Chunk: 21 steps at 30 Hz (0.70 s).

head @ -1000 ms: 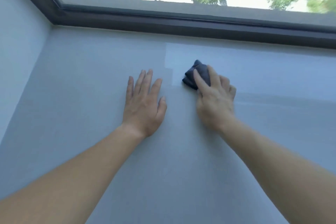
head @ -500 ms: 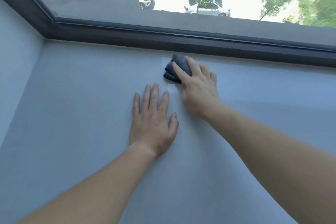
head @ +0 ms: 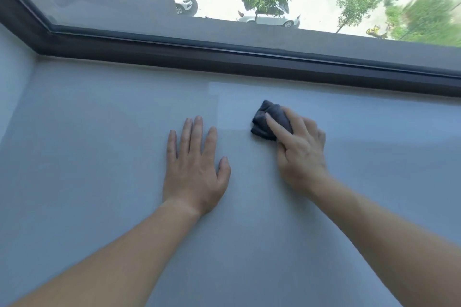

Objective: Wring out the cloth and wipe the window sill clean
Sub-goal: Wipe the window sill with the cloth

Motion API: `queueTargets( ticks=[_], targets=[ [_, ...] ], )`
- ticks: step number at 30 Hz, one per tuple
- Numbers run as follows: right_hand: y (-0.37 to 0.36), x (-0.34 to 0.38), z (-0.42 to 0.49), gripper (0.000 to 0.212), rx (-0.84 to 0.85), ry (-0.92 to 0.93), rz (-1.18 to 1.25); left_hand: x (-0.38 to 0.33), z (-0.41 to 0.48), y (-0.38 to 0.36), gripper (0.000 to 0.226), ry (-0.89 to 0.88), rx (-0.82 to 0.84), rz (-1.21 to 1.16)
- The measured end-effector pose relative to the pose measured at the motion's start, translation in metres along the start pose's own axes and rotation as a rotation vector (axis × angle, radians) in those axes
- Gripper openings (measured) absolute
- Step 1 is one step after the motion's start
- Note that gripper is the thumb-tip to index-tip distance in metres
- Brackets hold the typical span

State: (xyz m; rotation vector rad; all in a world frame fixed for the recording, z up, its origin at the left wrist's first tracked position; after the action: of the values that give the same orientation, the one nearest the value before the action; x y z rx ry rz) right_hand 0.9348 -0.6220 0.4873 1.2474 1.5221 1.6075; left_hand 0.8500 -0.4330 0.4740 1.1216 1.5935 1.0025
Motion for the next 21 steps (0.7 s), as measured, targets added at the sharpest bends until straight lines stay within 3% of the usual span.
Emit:
queueTargets(
  ticks=[2, 6, 7, 11, 13, 18, 21],
  targets=[
    [0.007, -0.015, 0.007, 0.059, 0.036, 0.079, -0.009, 0.000, 0.001, -0.001, 0.071, 0.002, 0.009, -0.001],
    [0.025, -0.077, 0.027, 0.058, -0.095, -0.418, 0.111, 0.000, 0.000, 0.002, 0.075, 0.001, -0.014, -0.009],
    [0.023, -0.068, 0.021, 0.061, -0.097, -0.416, 0.112, 0.000, -0.001, 0.003, 0.076, -0.004, -0.024, -0.030],
    [-0.001, -0.006, -0.029, 0.069, 0.033, 0.046, 0.023, 0.001, -0.002, 0.006, 0.075, -0.022, -0.056, -0.101],
    [-0.001, -0.014, -0.032, 0.067, 0.085, 0.139, -0.017, 0.002, -0.003, 0.006, 0.074, -0.021, -0.072, -0.121],
    [0.024, -0.078, -0.007, 0.059, -0.001, -0.205, 0.039, -0.005, -0.027, 0.018, 0.057, -0.078, -0.184, -0.177],
    [0.012, -0.041, -0.042, 0.062, 0.007, -0.134, 0.080, -0.035, -0.065, 0.011, 0.051, -0.124, -0.187, -0.179]
  ],
)
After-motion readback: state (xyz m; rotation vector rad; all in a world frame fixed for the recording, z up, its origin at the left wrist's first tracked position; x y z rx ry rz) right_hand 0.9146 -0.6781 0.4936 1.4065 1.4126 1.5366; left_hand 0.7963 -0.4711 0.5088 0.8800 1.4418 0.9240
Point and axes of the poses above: each hand's wrist, its own z-axis towards the middle knuckle, its own y-axis out of the back of the hand, x = y × z, the point moved 8 cm from there along z, towards the middle knuckle, and after that the axes turned 10 degrees about x, right-handed, at the moved point
